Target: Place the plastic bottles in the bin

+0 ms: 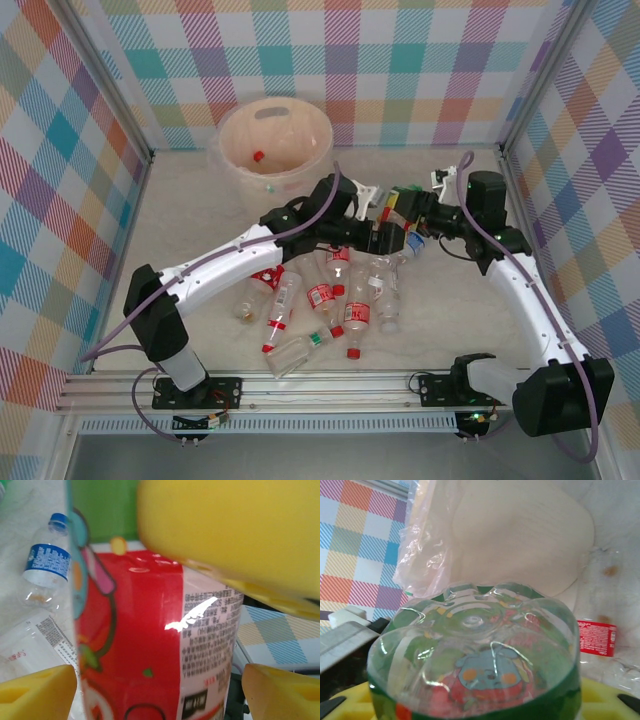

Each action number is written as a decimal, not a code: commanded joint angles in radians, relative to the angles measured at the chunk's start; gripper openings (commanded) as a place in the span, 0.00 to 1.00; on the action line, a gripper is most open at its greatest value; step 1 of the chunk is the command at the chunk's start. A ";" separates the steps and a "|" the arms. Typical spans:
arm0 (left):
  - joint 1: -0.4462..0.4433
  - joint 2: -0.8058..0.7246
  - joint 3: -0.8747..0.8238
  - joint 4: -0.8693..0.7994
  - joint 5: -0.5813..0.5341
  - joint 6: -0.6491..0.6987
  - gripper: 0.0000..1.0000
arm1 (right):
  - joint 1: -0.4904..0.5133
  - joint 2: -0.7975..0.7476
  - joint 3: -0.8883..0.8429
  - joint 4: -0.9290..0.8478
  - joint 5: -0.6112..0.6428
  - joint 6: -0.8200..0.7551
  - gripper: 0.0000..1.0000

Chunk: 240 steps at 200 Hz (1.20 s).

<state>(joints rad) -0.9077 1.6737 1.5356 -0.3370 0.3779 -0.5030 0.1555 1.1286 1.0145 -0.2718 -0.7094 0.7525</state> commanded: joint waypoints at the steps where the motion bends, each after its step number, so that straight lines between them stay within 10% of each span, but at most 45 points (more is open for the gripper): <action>1: -0.013 0.012 0.009 0.021 0.025 0.014 0.80 | 0.016 -0.005 0.018 0.054 -0.026 0.027 0.50; 62: -0.013 0.003 0.009 -0.005 -0.016 0.050 0.61 | 0.038 0.031 0.027 0.056 -0.019 0.022 0.52; 119: 0.003 0.011 0.035 -0.010 -0.022 0.081 0.56 | 0.036 0.025 0.150 -0.181 0.071 -0.106 0.83; 146: 0.048 0.030 0.078 -0.034 0.014 0.093 0.55 | 0.015 0.029 0.308 -0.359 0.231 -0.168 1.00; 182: 0.118 0.038 0.210 -0.153 -0.005 0.182 0.51 | 0.012 -0.088 0.290 -0.430 0.607 -0.141 0.99; 240: 0.225 0.096 0.495 -0.278 0.004 0.279 0.46 | 0.006 -0.179 0.167 -0.418 0.704 -0.194 0.99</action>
<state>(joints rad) -0.7124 1.7367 1.8996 -0.5510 0.3695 -0.2935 0.1646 0.9493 1.2304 -0.6746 -0.0742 0.6025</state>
